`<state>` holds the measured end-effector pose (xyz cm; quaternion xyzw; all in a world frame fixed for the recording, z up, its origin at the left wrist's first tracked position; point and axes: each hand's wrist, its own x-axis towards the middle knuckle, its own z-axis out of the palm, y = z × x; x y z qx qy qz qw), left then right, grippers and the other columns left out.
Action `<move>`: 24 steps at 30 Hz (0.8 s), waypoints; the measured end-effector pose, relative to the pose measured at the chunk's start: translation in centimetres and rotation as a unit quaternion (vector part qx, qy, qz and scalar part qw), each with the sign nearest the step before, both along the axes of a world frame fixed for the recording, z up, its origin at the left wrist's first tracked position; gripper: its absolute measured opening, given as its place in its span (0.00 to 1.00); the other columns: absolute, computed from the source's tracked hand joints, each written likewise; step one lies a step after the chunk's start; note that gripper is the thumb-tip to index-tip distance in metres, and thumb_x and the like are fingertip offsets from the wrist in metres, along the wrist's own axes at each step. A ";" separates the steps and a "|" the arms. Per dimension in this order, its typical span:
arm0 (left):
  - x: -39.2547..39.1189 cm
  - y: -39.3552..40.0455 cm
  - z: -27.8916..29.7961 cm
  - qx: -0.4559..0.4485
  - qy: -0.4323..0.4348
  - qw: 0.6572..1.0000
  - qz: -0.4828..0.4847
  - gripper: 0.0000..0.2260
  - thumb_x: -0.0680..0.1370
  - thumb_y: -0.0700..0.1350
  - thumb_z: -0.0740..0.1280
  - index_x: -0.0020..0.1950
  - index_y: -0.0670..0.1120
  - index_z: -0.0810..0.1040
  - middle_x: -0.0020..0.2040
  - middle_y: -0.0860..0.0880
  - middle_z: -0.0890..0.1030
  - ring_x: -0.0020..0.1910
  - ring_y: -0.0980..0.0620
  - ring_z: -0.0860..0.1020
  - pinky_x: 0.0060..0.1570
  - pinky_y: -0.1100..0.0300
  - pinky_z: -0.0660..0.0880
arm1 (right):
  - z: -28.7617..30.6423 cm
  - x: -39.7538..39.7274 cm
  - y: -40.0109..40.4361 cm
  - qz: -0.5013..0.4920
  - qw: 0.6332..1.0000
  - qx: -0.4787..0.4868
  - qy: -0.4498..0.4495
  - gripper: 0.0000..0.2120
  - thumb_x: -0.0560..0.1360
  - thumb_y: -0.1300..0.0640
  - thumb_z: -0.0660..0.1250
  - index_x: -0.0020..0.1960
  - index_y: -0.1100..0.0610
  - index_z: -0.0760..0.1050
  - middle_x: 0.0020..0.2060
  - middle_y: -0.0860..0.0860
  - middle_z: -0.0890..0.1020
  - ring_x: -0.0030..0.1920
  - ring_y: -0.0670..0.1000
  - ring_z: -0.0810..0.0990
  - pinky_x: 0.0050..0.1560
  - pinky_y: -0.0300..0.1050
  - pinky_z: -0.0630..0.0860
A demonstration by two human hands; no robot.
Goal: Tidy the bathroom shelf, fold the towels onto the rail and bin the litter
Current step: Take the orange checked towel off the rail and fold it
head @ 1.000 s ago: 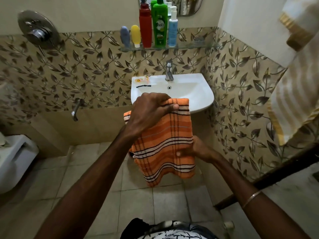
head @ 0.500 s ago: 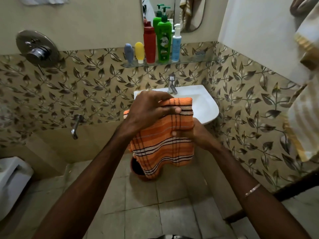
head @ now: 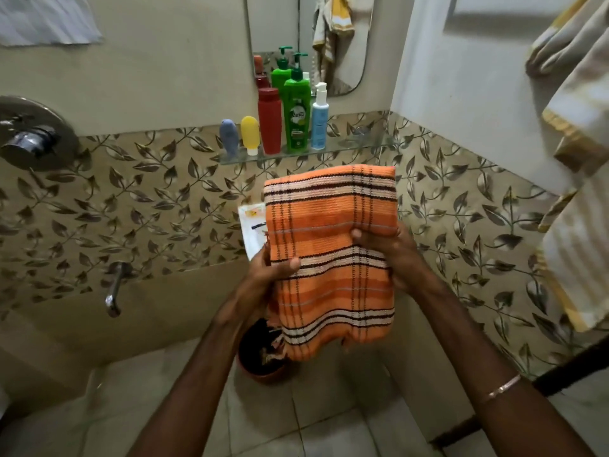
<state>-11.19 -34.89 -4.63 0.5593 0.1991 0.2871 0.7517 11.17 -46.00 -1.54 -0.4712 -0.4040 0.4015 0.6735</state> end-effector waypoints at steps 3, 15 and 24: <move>3.0 1.5 0.6 0.020 -0.003 0.997 0.070 0.25 0.64 0.46 0.82 0.60 0.46 0.81 0.57 0.43 0.85 0.56 0.40 0.83 0.48 0.52 0.82 | 1.3 1.4 -0.1 -0.065 0.998 -0.001 -0.014 0.18 0.71 0.61 0.76 0.60 0.57 0.81 0.55 0.57 0.86 0.56 0.59 0.85 0.51 0.50 0.83; 19.5 8.1 8.7 0.014 -0.066 0.998 0.015 0.19 0.72 0.42 0.77 0.60 0.40 0.81 0.53 0.38 0.85 0.48 0.40 0.86 0.43 0.53 0.82 | 7.4 14.5 0.4 -0.089 0.993 0.046 -0.069 0.39 0.64 0.73 0.74 0.70 0.48 0.71 0.59 0.52 0.83 0.57 0.59 0.83 0.48 0.53 0.82; 30.6 14.7 20.8 0.289 -0.131 0.943 -0.098 0.19 0.74 0.37 0.72 0.62 0.56 0.80 0.56 0.48 0.85 0.52 0.51 0.84 0.45 0.61 0.80 | 20.1 22.4 2.6 -0.190 0.930 0.068 -0.307 0.45 0.61 0.74 0.71 0.73 0.46 0.70 0.63 0.42 0.80 0.61 0.52 0.82 0.55 0.51 0.83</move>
